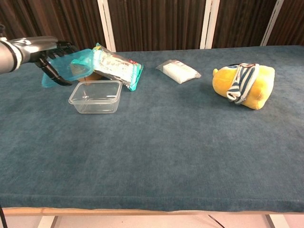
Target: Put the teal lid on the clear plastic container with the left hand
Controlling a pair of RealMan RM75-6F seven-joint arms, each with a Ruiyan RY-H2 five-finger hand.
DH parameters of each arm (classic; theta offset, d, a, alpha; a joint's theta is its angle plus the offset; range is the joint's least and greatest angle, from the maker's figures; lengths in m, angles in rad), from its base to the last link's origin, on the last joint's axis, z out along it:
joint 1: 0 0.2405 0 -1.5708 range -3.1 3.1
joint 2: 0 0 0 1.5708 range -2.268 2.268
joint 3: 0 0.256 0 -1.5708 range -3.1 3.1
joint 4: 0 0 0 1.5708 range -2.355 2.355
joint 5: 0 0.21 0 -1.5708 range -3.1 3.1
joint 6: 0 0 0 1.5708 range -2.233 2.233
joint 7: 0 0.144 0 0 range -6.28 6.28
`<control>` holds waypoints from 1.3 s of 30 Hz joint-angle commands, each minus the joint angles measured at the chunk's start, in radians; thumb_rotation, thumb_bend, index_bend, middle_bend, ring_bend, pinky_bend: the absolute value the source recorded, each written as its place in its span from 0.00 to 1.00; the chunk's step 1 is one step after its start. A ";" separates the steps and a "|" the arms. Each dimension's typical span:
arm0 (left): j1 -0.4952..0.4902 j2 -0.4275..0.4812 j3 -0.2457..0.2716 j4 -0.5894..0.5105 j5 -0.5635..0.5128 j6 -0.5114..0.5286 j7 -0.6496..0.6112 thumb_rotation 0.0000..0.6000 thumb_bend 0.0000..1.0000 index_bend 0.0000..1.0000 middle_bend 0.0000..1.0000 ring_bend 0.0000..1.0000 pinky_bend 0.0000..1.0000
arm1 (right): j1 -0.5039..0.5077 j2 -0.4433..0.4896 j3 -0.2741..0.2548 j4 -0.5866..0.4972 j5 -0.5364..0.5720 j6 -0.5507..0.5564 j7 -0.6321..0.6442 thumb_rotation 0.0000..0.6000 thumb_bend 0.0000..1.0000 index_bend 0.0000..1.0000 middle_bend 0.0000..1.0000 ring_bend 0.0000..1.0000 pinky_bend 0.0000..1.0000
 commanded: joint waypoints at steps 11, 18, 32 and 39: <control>-0.157 -0.144 -0.009 0.100 -0.195 -0.031 0.136 1.00 0.29 0.57 0.86 0.84 0.62 | 0.000 0.021 0.004 0.012 0.010 -0.001 0.052 1.00 0.25 0.00 0.00 0.00 0.00; -0.178 -0.164 0.011 0.092 -0.198 -0.021 0.153 1.00 0.29 0.57 0.85 0.84 0.61 | -0.006 0.025 -0.001 0.018 0.000 0.009 0.063 1.00 0.25 0.00 0.00 0.00 0.00; -0.206 -0.186 0.047 0.167 -0.227 -0.072 0.171 1.00 0.29 0.56 0.84 0.82 0.56 | -0.011 0.031 -0.002 0.024 -0.003 0.019 0.081 1.00 0.25 0.00 0.00 0.00 0.00; -0.217 -0.170 0.071 0.170 -0.243 -0.081 0.193 1.00 0.29 0.52 0.79 0.79 0.50 | -0.011 0.032 -0.002 0.024 -0.004 0.020 0.084 1.00 0.25 0.00 0.00 0.00 0.00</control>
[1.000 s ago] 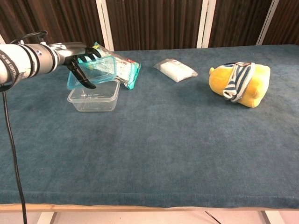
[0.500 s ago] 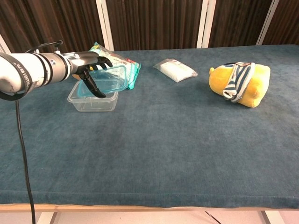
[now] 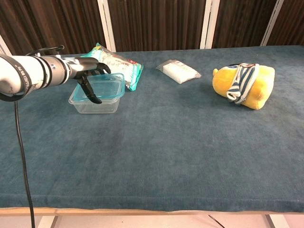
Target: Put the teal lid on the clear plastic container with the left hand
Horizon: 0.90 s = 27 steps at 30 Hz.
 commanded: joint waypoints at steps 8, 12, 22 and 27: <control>-0.009 0.010 0.025 0.008 -0.010 -0.019 0.009 1.00 0.29 0.50 0.77 0.76 0.46 | -0.001 0.001 0.000 -0.001 -0.001 0.003 0.002 1.00 0.25 0.00 0.00 0.00 0.00; -0.016 0.008 0.034 0.013 -0.009 -0.021 0.016 1.00 0.29 0.48 0.75 0.74 0.45 | -0.001 0.002 0.000 -0.002 -0.001 0.003 0.003 1.00 0.25 0.00 0.00 0.00 0.00; -0.037 0.021 0.061 0.011 -0.041 -0.023 0.058 1.00 0.29 0.44 0.66 0.66 0.40 | 0.000 0.002 -0.001 -0.002 -0.002 0.000 0.004 1.00 0.25 0.00 0.00 0.00 0.00; -0.040 0.035 0.063 0.001 -0.055 -0.019 0.057 1.00 0.29 0.44 0.65 0.66 0.40 | -0.001 0.002 -0.001 -0.001 -0.001 0.000 0.004 1.00 0.25 0.00 0.00 0.00 0.00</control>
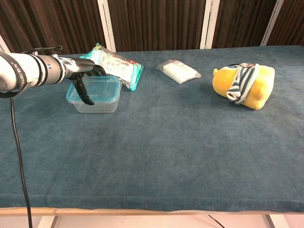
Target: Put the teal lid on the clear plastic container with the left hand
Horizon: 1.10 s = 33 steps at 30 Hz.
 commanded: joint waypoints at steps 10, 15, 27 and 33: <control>-0.008 0.029 0.015 -0.013 -0.024 -0.011 0.003 1.00 0.29 0.44 0.64 0.66 0.39 | -0.001 0.000 0.000 -0.001 -0.001 0.003 -0.001 1.00 0.25 0.00 0.00 0.00 0.00; -0.013 0.023 0.024 0.002 -0.039 -0.028 0.002 1.00 0.29 0.42 0.61 0.62 0.36 | -0.002 0.000 0.001 -0.001 0.000 0.003 0.000 1.00 0.25 0.00 0.00 0.00 0.00; -0.006 0.006 0.018 0.022 0.017 -0.021 -0.044 1.00 0.29 0.21 0.40 0.41 0.31 | -0.001 0.002 0.002 -0.002 0.002 0.003 0.002 1.00 0.25 0.00 0.00 0.00 0.00; -0.005 0.006 0.018 0.016 0.029 -0.019 -0.051 1.00 0.29 0.19 0.39 0.40 0.30 | -0.002 0.002 0.001 -0.003 0.000 0.004 0.002 1.00 0.25 0.00 0.00 0.00 0.00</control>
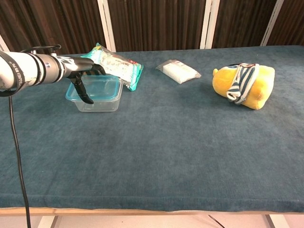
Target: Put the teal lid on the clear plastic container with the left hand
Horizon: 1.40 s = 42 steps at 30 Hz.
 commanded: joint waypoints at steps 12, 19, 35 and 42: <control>-0.008 -0.012 0.002 0.005 -0.002 0.004 0.001 1.00 0.29 0.07 0.29 0.29 0.23 | 0.000 0.001 0.000 -0.002 0.002 -0.002 -0.002 1.00 0.25 0.00 0.00 0.00 0.00; -0.001 -0.024 -0.006 0.023 0.016 0.010 -0.018 1.00 0.28 0.00 0.14 0.12 0.18 | 0.001 0.002 0.000 -0.003 0.002 -0.004 -0.001 1.00 0.25 0.00 0.00 0.00 0.00; 0.013 -0.016 -0.010 0.025 0.040 0.006 -0.031 1.00 0.25 0.00 0.00 0.00 0.11 | 0.000 0.002 0.001 -0.004 0.004 -0.002 -0.003 1.00 0.25 0.00 0.00 0.00 0.00; 0.011 -0.015 -0.004 0.032 0.022 -0.006 -0.021 1.00 0.23 0.00 0.00 0.00 0.05 | -0.001 0.004 0.001 -0.005 0.004 0.000 0.000 1.00 0.25 0.00 0.00 0.00 0.00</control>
